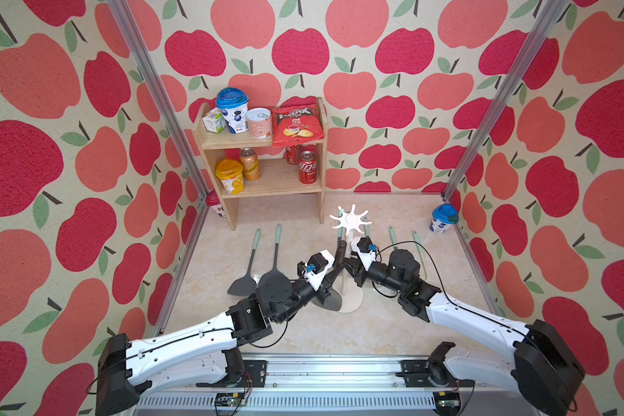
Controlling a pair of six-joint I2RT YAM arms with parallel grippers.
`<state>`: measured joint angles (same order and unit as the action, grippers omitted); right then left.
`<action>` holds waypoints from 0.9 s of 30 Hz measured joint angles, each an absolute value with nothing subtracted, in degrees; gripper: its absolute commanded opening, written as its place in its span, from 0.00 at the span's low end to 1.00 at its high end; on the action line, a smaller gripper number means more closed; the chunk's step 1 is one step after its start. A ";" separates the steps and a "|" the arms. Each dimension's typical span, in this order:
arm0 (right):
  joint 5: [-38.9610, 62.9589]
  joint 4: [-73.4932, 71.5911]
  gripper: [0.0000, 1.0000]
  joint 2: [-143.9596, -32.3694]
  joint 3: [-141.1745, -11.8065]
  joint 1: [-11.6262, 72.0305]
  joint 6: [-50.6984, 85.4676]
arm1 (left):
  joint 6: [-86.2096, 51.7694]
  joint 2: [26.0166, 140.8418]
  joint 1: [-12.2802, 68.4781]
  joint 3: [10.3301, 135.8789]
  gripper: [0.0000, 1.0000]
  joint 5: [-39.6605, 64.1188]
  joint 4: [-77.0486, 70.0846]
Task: Take the spatula off the kitchen utensil rack
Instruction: Take off the spatula from the rack, then place the spatula at the center of the board.
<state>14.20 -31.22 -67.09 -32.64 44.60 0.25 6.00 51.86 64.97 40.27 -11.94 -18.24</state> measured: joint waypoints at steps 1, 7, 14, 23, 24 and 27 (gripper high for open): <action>14.20 -31.22 0.00 -67.09 -32.64 44.60 0.23 | 5.93 50.96 64.34 40.29 0.00 -12.21 -17.63; 14.17 -31.09 0.00 -67.09 -32.67 44.62 0.23 | 4.82 47.07 60.55 39.77 0.00 -12.53 -14.22; 14.17 -31.05 0.00 -67.09 -32.69 44.62 0.23 | 3.46 45.91 55.46 39.90 0.00 -12.25 -7.11; 14.20 -30.83 0.00 -67.09 -32.80 44.62 0.21 | 0.64 47.22 39.05 49.45 0.00 -4.43 7.09; 14.20 -30.83 0.00 -67.11 -32.80 44.62 0.21 | -0.10 48.03 36.23 51.33 0.00 -2.63 8.21; 14.22 -30.72 0.00 -67.16 -32.88 44.62 0.23 | -1.83 50.72 30.76 55.59 0.00 2.44 10.87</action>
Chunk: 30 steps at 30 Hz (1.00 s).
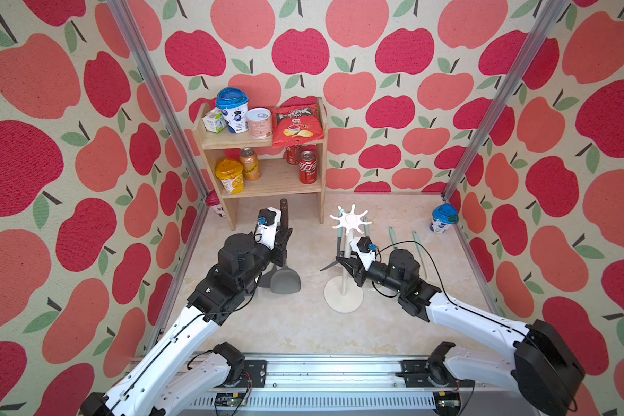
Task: Take the spatula off the kitchen utensil rack
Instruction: Place the spatula at the center of the board.
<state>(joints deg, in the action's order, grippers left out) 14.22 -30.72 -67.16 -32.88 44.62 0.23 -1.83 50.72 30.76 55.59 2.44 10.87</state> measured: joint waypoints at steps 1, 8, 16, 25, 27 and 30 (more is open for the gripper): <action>14.20 -30.65 0.00 -67.13 -32.91 44.62 0.21 | -2.22 51.70 29.69 56.73 0.00 4.01 11.66; 13.93 -30.33 0.00 -66.87 -32.91 44.88 0.10 | -3.60 59.57 26.24 63.11 0.00 13.39 17.96; 13.96 -29.98 0.00 -66.46 -32.75 44.88 -0.03 | -4.34 65.95 23.66 69.21 0.00 17.63 22.33; 13.96 -29.04 0.00 -64.79 -32.01 44.88 -0.27 | -5.32 75.92 20.86 77.23 0.00 18.90 26.72; 13.98 -28.84 0.00 -64.49 -31.88 44.88 -0.36 | -5.32 76.79 20.86 77.23 0.00 18.90 27.20; 14.00 -28.42 0.00 -63.75 -31.51 44.88 -0.43 | -5.32 78.65 20.82 78.39 0.00 18.96 28.34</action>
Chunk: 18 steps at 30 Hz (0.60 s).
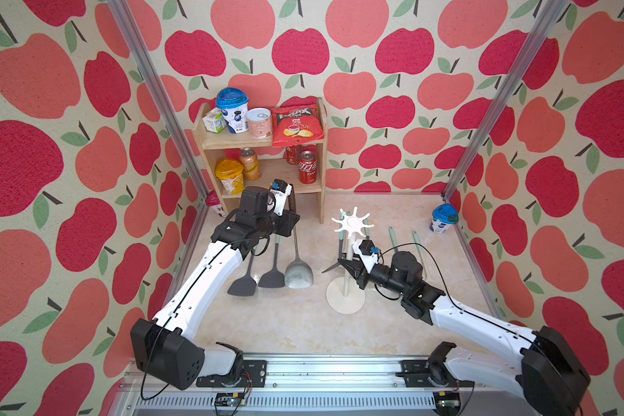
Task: Take the spatula off the kitchen utensil rack
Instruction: Place the spatula at the center of the board.
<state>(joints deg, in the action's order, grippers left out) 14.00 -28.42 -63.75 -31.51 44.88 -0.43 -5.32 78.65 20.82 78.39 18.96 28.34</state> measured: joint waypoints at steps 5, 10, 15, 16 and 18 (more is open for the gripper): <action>14.22 -26.83 0.00 -62.13 -31.16 44.88 -0.64 | -5.28 82.91 20.36 81.10 0.00 19.84 28.73; 14.50 -23.57 0.00 -59.48 -30.85 44.88 -0.80 | -5.13 87.48 19.73 83.40 0.00 21.69 30.00; 14.63 -22.44 0.00 -56.40 -29.21 44.88 -0.89 | -5.06 91.24 19.35 84.12 0.00 23.22 30.85; 14.63 -22.26 0.00 -56.07 -29.08 44.88 -0.89 | -5.06 91.94 19.35 84.33 0.00 23.49 31.18; 14.68 -22.15 0.00 -55.18 -28.45 44.88 -0.82 | -5.02 93.76 19.25 85.27 0.00 24.08 31.79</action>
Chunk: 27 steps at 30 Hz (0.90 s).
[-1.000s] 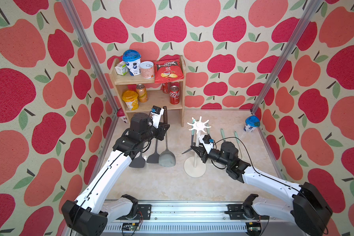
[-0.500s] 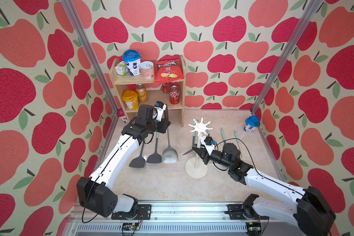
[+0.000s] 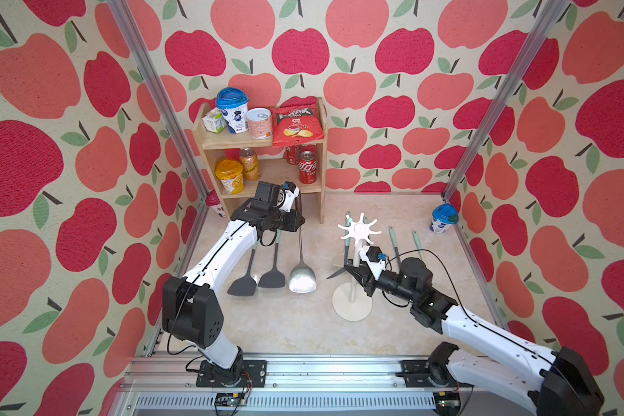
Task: Take the spatula off the kitchen utensil rack
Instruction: Place the spatula at the center of the board.
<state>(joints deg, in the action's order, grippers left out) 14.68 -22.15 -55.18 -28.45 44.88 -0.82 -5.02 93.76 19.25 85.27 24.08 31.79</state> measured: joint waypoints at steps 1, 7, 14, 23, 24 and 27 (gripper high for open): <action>14.68 -22.20 0.00 -54.76 -28.12 44.88 -0.78 | -4.99 94.54 19.25 85.82 0.00 24.29 31.90; 14.68 -21.98 0.00 -50.96 -25.65 44.88 -0.19 | -4.08 99.20 18.92 89.38 0.00 25.02 33.08; 14.68 -20.71 0.00 -49.32 -25.15 44.88 -0.21 | -2.48 107.15 17.85 94.91 0.00 25.67 35.27; 14.90 -21.39 0.00 -49.41 -24.82 44.86 -0.23 | -2.09 112.77 15.86 95.66 0.00 26.44 36.25; 14.90 -21.41 0.00 -49.41 -24.82 44.86 -0.23 | -2.11 112.99 15.75 95.66 0.00 26.44 36.23; 14.90 -21.50 0.00 -49.50 -24.82 44.86 -0.23 | -2.22 113.16 15.62 95.64 0.00 26.41 36.16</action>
<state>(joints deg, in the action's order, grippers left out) 14.90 -21.50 -49.50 -24.82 44.86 -0.23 -2.22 113.16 15.62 95.64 26.41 36.16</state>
